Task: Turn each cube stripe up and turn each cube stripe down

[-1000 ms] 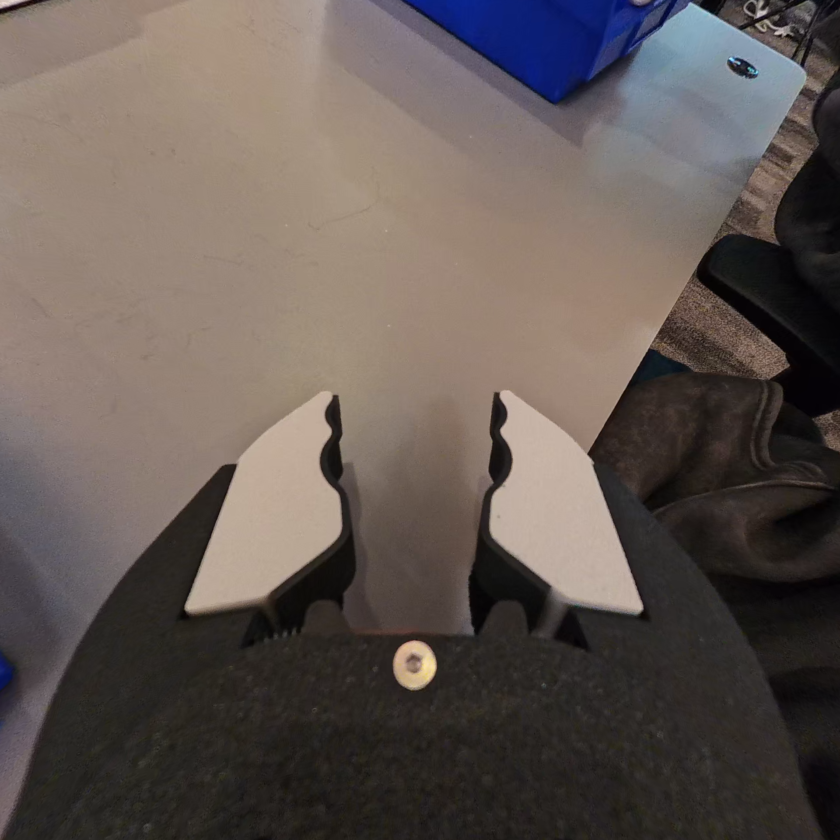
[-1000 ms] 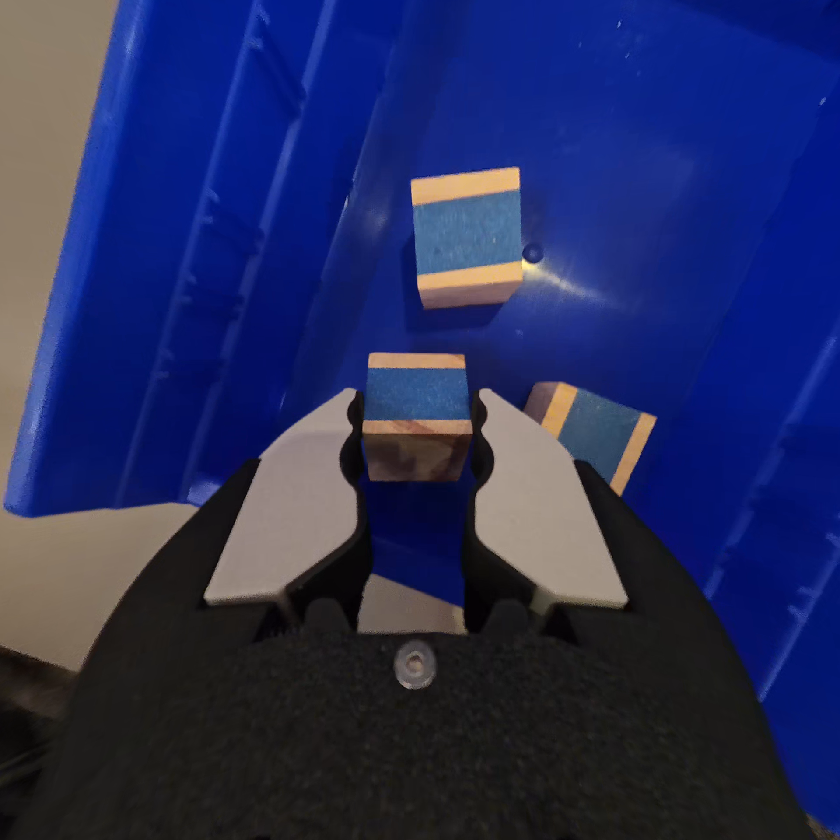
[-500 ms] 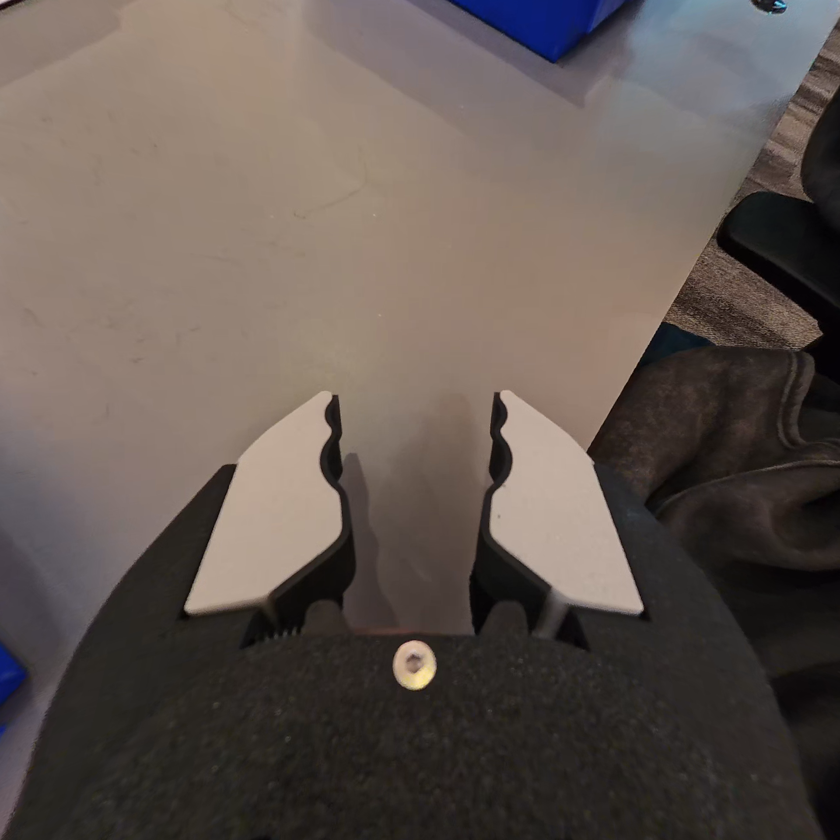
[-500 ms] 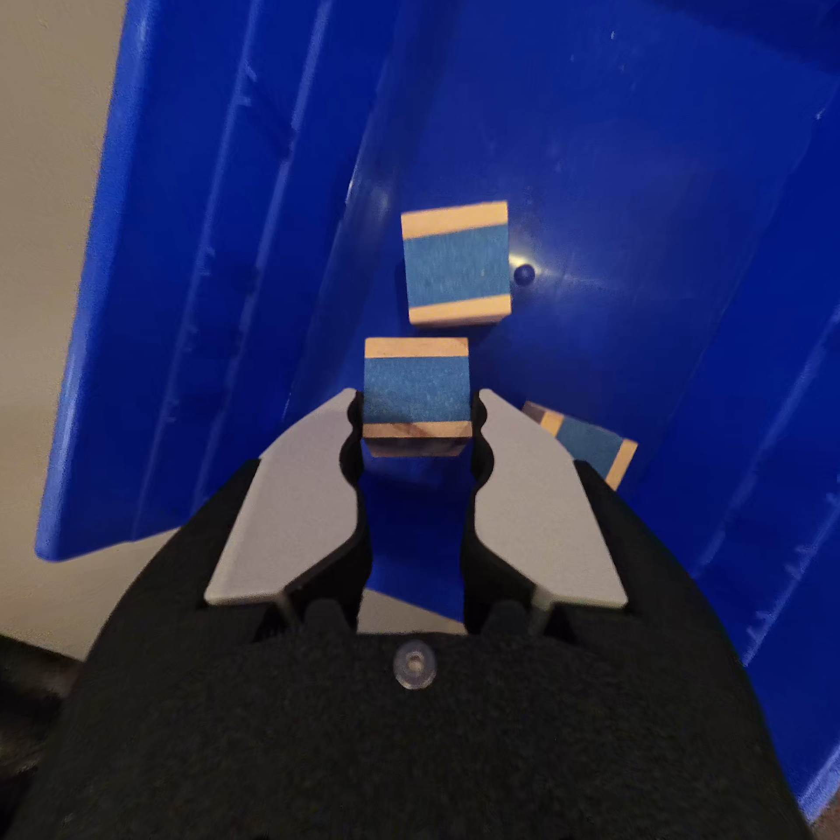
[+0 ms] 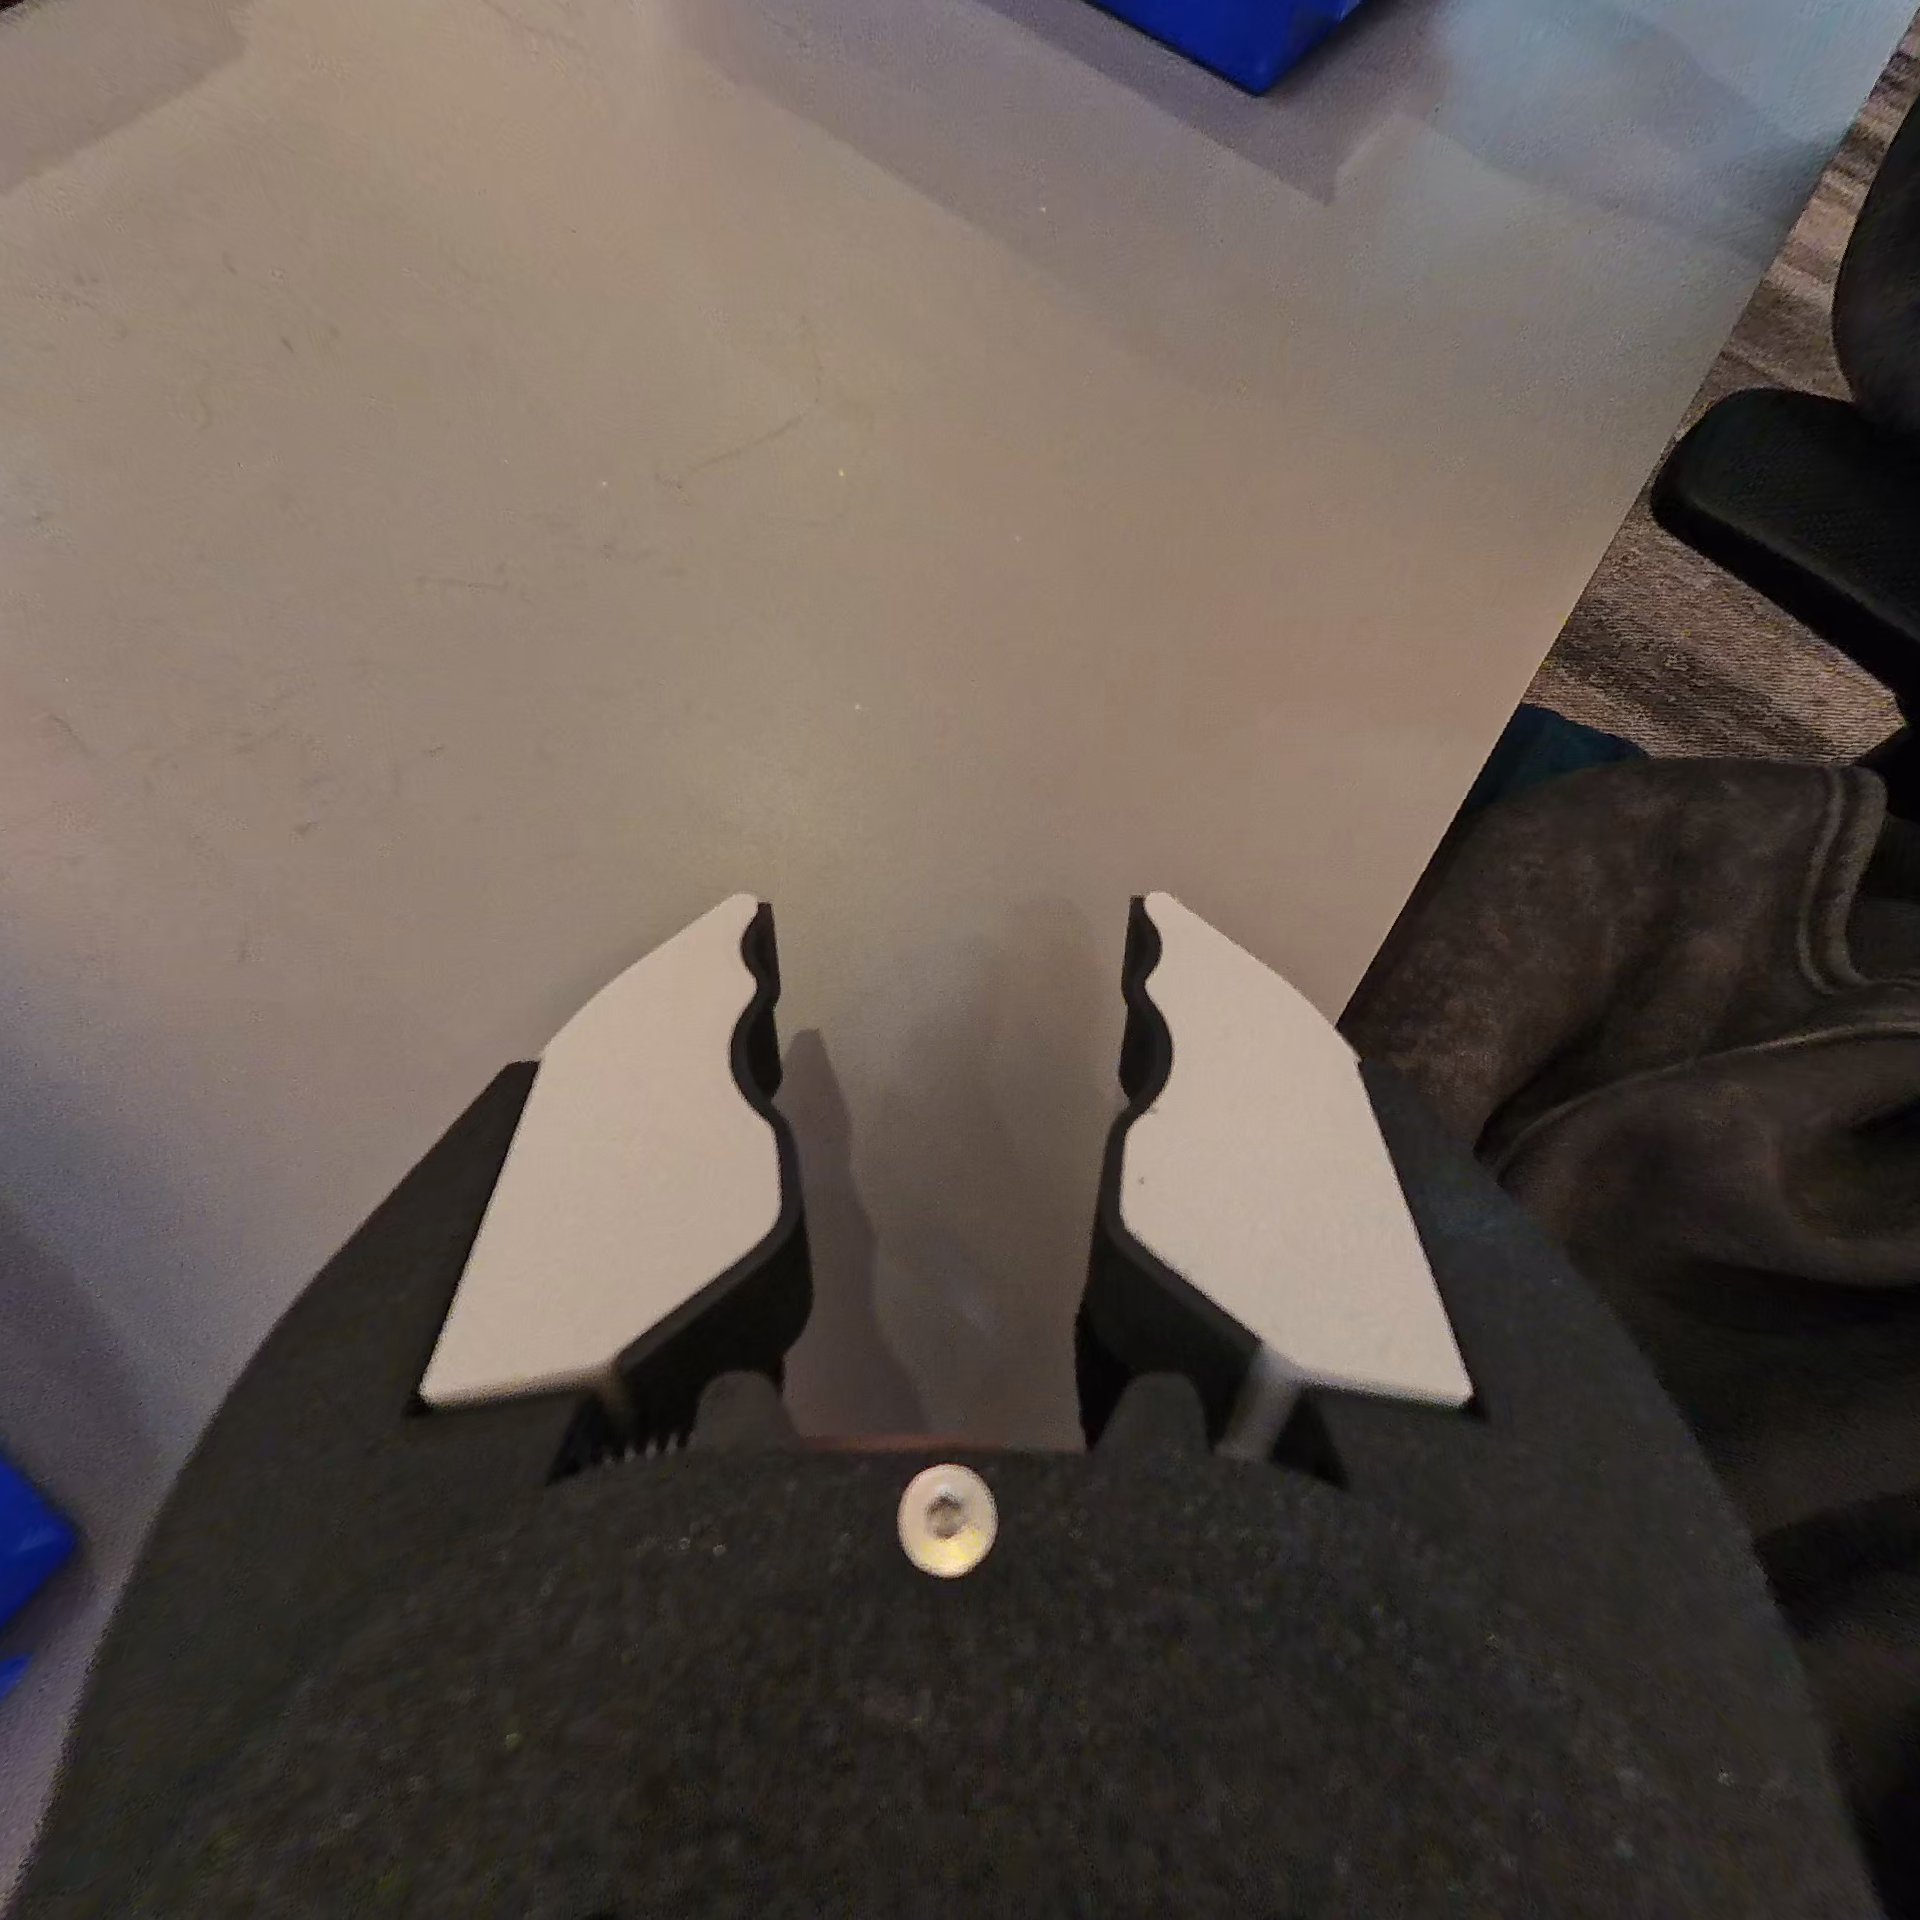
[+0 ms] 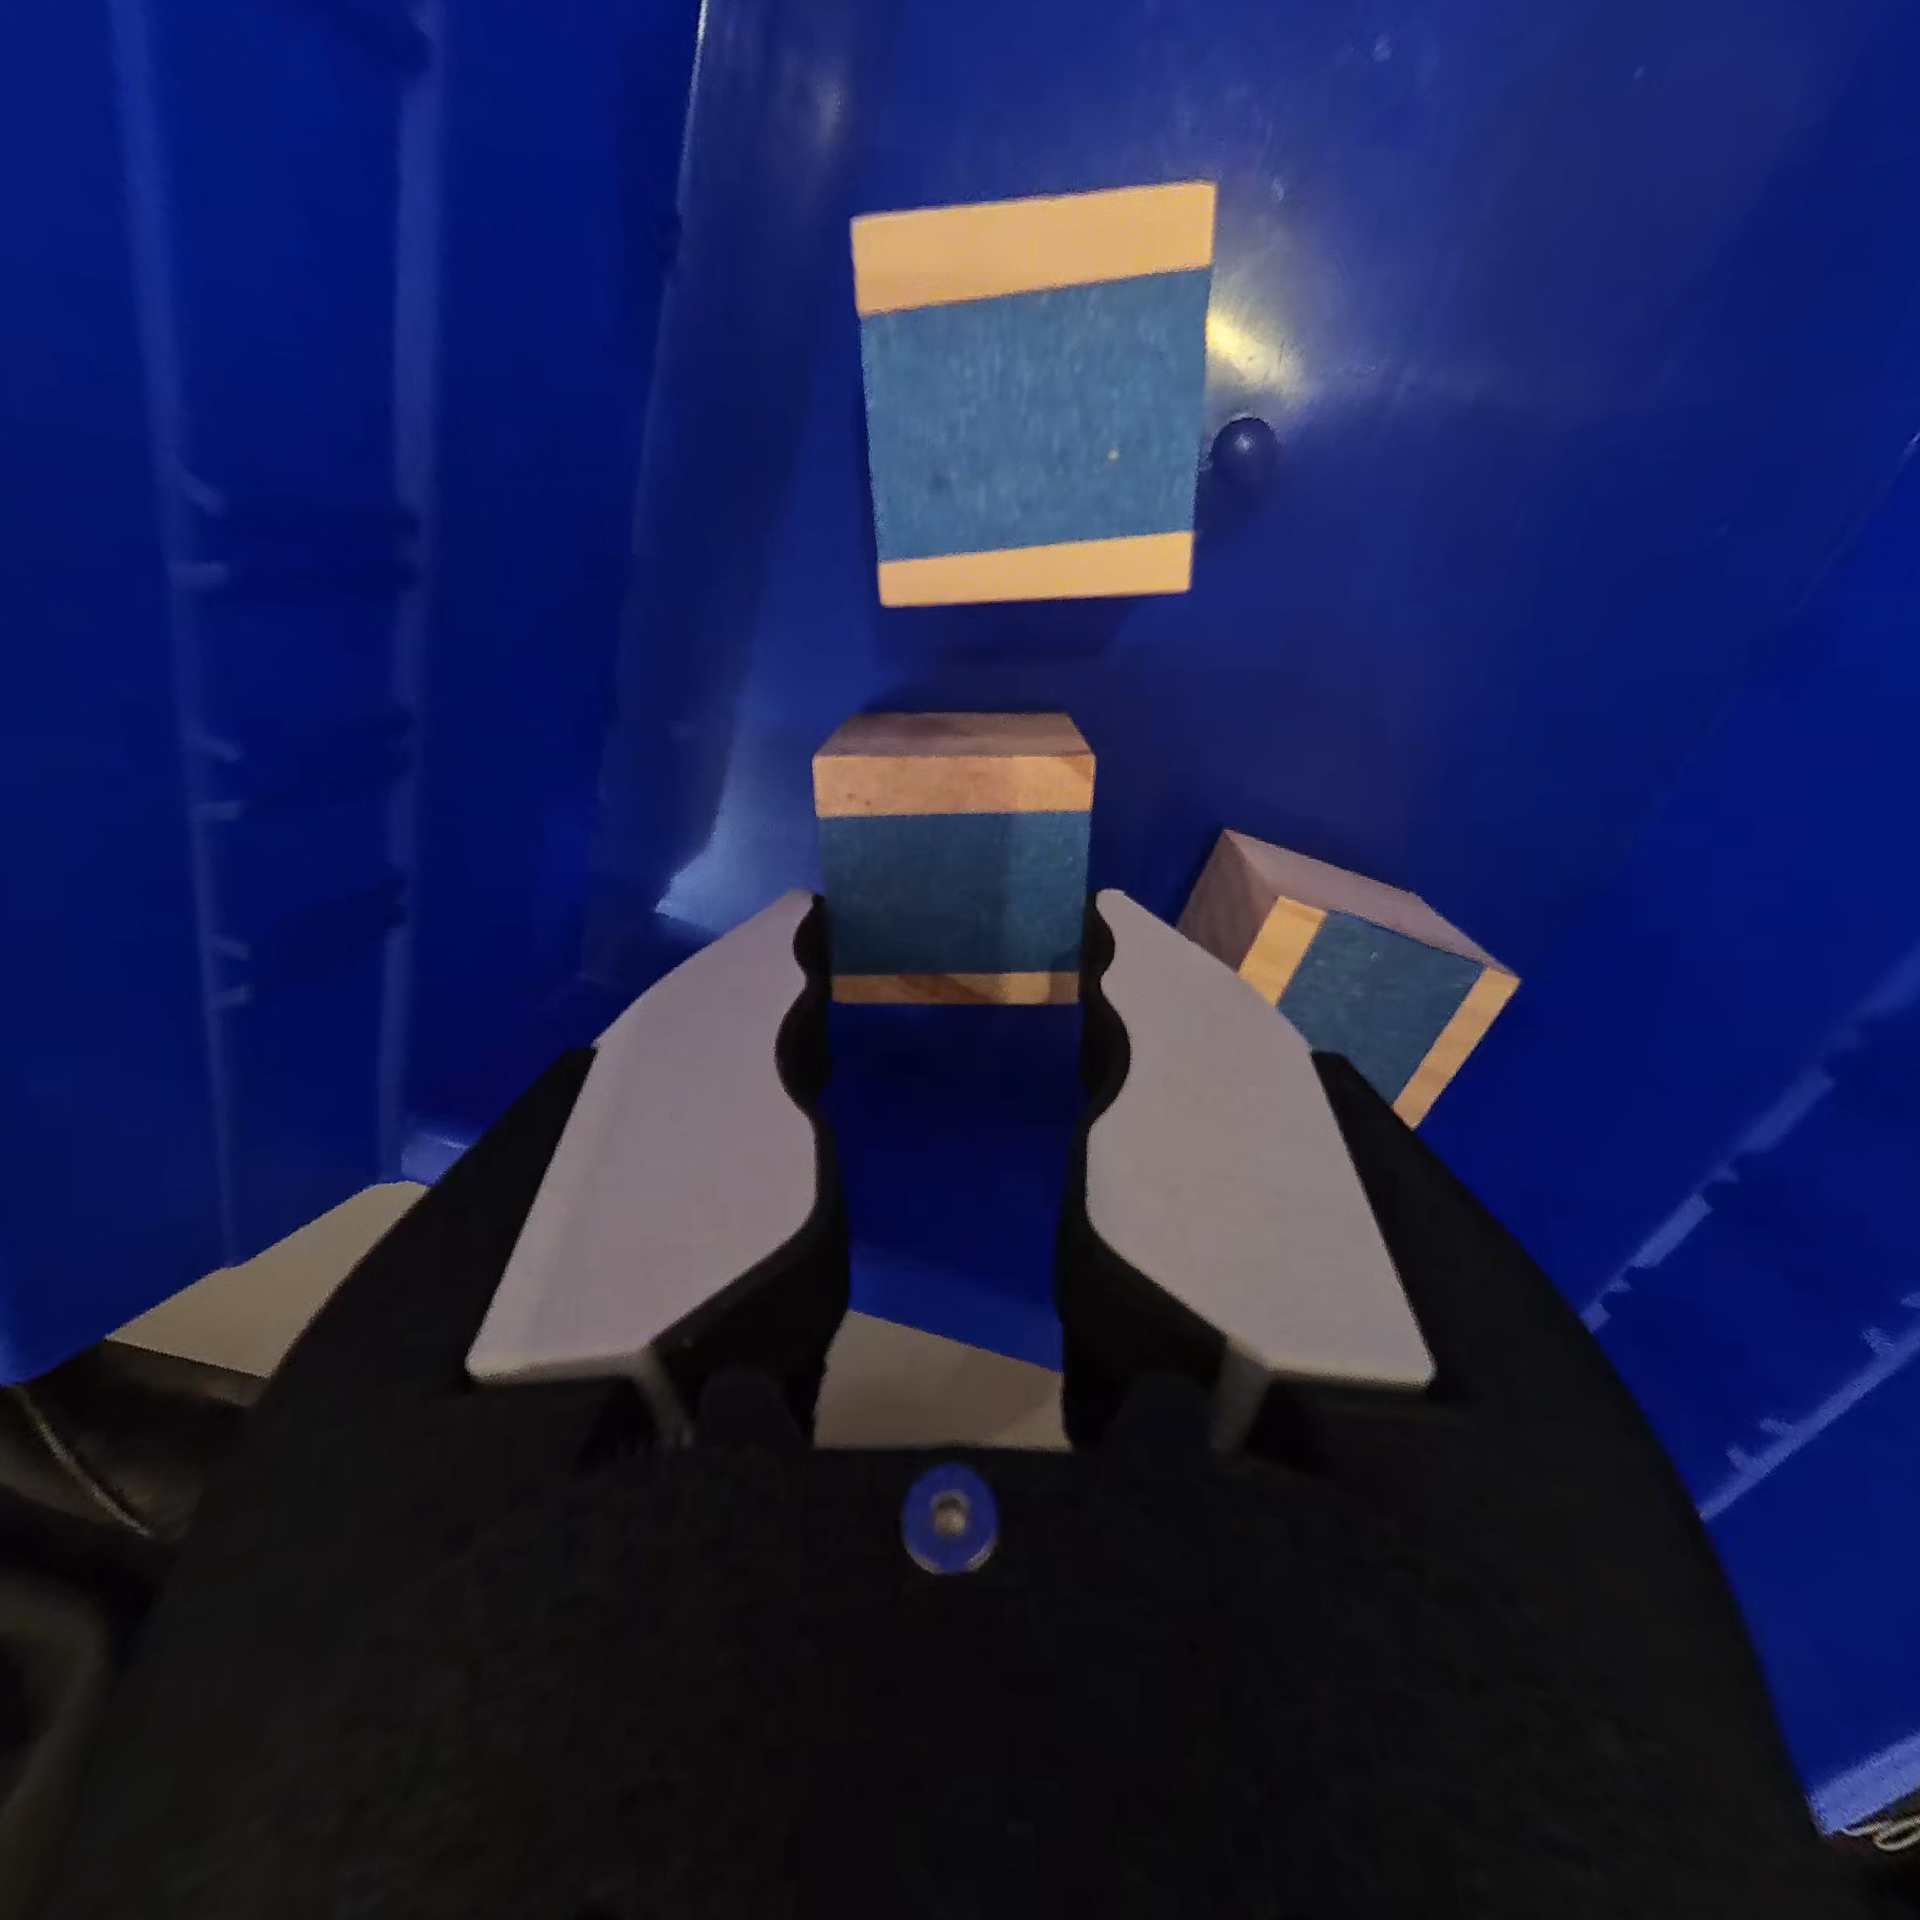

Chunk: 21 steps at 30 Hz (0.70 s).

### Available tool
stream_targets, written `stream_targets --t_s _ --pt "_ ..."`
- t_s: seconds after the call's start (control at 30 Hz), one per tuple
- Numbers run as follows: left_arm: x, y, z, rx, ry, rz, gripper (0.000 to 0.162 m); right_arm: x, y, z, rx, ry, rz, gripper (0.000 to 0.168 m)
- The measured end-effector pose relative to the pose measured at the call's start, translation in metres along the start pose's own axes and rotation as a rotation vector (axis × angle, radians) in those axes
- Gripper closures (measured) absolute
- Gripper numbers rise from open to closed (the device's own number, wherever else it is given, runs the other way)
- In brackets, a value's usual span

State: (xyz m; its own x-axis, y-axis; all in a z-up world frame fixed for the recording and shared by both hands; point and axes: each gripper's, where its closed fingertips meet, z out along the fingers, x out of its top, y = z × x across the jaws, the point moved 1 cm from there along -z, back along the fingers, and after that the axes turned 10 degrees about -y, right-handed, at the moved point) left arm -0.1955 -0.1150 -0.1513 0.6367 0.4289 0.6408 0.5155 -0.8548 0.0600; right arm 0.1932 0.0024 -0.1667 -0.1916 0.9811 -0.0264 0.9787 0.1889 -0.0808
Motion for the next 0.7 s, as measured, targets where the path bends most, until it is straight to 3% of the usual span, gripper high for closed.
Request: stream_targets --t_s 0.13,0.23,0.33,0.43,0.53,0.6,0.7 --pt "0.0 -0.001 0.0 0.005 0.0 -0.003 0.099 0.001 -0.002 -0.005 -0.004 0.039 -0.021 0.12" --pt "0.001 -0.001 -0.001 -0.014 0.007 -0.022 0.098 0.001 -0.01 -0.033 -0.003 0.203 -0.018 0.114" --pt "0.003 -0.003 -0.003 -0.017 0.024 -0.038 0.098 0.003 -0.045 -0.084 0.063 0.559 -0.088 0.115" --pt "0.003 -0.006 -0.003 -0.026 0.033 -0.056 0.097 -0.006 -0.124 -0.127 0.3 1.012 -0.277 0.114" --pt "0.004 -0.007 -0.004 -0.042 0.04 -0.07 0.096 -0.033 -0.199 -0.126 0.563 1.298 -0.396 0.113" --pt "0.005 -0.008 -0.005 -0.05 0.046 -0.069 0.095 -0.041 -0.234 -0.103 0.591 1.272 -0.48 0.111" --pt "0.009 -0.008 -0.014 -0.062 0.064 -0.053 0.095 -0.044 -0.261 -0.067 0.47 1.098 -0.621 0.114"
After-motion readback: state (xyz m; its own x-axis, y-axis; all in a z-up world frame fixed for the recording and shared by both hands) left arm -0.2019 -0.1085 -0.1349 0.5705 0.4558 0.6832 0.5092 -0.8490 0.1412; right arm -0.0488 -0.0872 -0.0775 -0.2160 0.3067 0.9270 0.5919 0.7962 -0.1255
